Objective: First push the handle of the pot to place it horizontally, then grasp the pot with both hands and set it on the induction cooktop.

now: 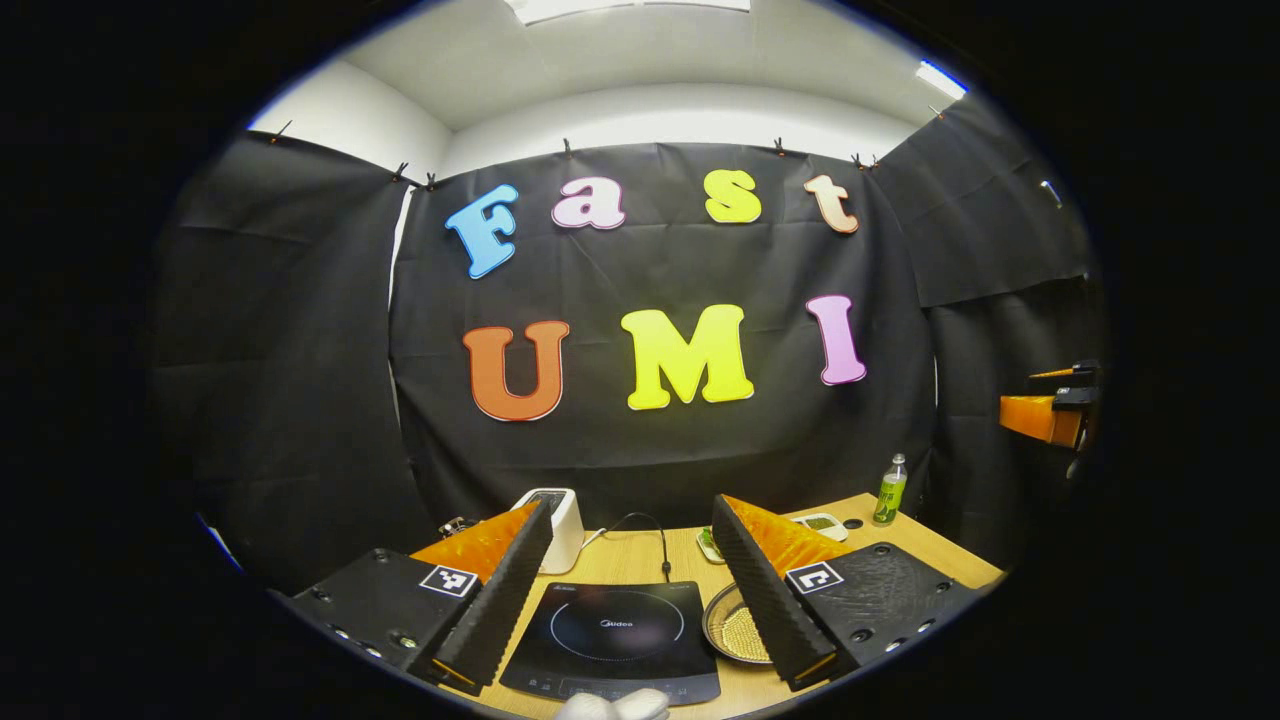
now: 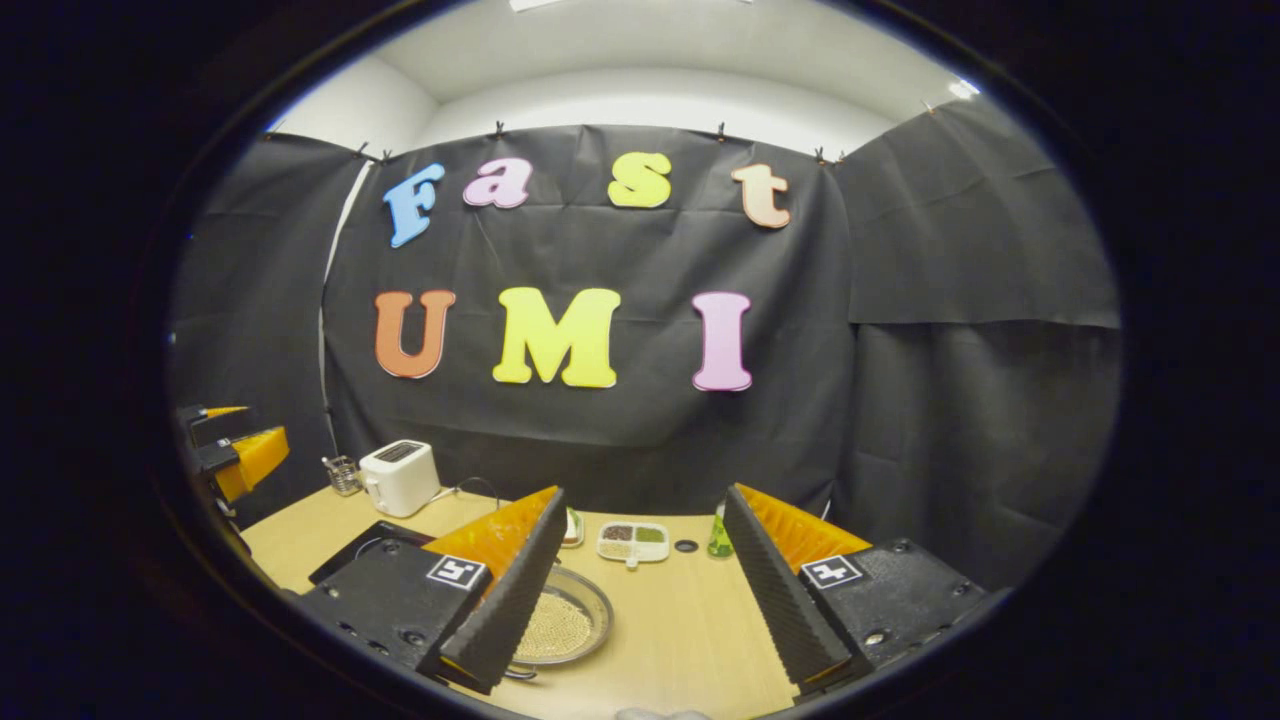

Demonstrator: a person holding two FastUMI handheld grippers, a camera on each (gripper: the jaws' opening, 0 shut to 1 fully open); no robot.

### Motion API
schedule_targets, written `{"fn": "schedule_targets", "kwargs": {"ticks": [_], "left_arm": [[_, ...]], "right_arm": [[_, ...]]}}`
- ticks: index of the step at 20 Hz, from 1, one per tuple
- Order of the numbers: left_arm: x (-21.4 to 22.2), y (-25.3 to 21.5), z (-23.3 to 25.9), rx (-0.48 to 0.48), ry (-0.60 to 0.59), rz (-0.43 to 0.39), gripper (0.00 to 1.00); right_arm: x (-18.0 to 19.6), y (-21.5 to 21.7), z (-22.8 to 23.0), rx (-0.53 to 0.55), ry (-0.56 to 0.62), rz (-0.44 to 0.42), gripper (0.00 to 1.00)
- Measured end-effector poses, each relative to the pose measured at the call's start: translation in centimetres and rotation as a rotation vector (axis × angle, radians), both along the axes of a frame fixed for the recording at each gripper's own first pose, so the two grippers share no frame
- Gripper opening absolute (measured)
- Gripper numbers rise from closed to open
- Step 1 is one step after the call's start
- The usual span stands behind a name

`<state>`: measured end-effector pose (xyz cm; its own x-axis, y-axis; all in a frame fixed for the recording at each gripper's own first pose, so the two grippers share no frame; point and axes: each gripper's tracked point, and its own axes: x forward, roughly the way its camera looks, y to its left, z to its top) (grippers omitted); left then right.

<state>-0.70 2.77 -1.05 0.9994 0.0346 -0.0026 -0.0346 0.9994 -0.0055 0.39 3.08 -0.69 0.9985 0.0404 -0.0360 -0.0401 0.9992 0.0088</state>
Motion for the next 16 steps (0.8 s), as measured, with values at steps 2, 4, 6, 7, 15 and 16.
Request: {"fn": "schedule_targets", "kwargs": {"ticks": [2,4,6,7,15,16], "left_arm": [[0.1,0.0,-0.3,-0.004,0.001,0.0,0.96],[0.0,0.5,-0.7,0.003,0.005,0.012,0.96],[-0.1,0.7,-0.9,0.009,0.001,0.015,0.96],[-0.1,0.5,-0.9,0.008,0.001,0.013,0.96],[-0.6,2.4,-3.0,-0.022,0.028,0.066,0.96],[-0.6,2.7,-3.3,-0.025,0.034,0.076,0.96]], "right_arm": [[0.2,0.8,0.0,0.004,0.006,0.025,0.97],[0.5,1.9,-0.2,0.002,0.022,0.051,0.8],[0.6,4.4,-0.9,0.014,0.067,0.141,0.62],[0.7,5.8,-1.5,0.023,0.103,0.195,0.52],[2.3,14.6,-9.7,0.005,0.359,0.413,0.0],[2.1,15.8,-11.3,-0.007,0.398,0.439,0.01]]}}
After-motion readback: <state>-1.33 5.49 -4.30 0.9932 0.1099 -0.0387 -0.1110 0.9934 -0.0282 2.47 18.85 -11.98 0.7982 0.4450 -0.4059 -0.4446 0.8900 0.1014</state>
